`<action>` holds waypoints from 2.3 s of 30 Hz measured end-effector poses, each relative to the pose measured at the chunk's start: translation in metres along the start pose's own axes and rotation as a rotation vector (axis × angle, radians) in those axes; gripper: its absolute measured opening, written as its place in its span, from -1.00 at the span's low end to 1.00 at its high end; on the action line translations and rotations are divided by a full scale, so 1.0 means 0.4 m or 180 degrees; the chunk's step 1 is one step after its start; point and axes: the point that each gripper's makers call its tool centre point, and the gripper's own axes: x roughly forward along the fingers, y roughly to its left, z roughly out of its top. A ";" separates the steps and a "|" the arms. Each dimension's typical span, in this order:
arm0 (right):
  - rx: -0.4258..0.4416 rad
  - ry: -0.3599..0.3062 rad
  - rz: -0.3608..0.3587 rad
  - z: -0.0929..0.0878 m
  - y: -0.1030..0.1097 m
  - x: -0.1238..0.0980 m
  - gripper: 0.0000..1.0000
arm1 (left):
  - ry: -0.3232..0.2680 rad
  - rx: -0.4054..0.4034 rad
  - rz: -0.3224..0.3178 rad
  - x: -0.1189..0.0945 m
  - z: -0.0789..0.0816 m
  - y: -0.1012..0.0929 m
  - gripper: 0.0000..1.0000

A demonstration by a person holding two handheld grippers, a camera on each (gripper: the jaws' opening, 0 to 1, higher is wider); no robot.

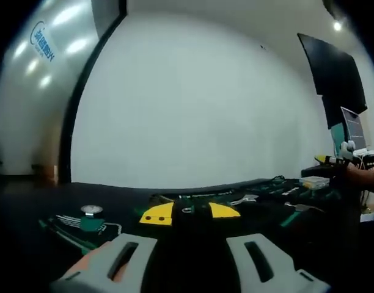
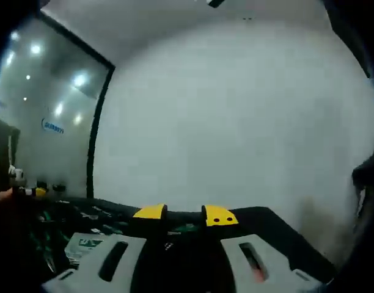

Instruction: Pick up the tools and put them into their designated positions in the toolbox.

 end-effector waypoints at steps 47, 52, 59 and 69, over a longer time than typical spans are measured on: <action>0.0275 0.0570 0.0322 -0.068 0.126 -0.003 -0.35 | -0.0027 -0.0074 -0.0145 -0.014 0.018 -0.043 -0.68; 0.0259 0.0613 0.0295 -0.076 0.123 0.002 -0.35 | -0.0002 -0.0049 -0.0173 -0.010 0.012 -0.035 -0.68; 0.0178 0.0668 0.0269 -0.088 0.116 0.009 -0.35 | -0.0204 0.0211 -0.0257 -0.014 0.055 -0.079 -0.67; 0.0096 0.0720 0.0316 -0.099 0.121 0.017 -0.36 | -0.0237 0.0668 0.0237 0.043 0.125 -0.126 -0.51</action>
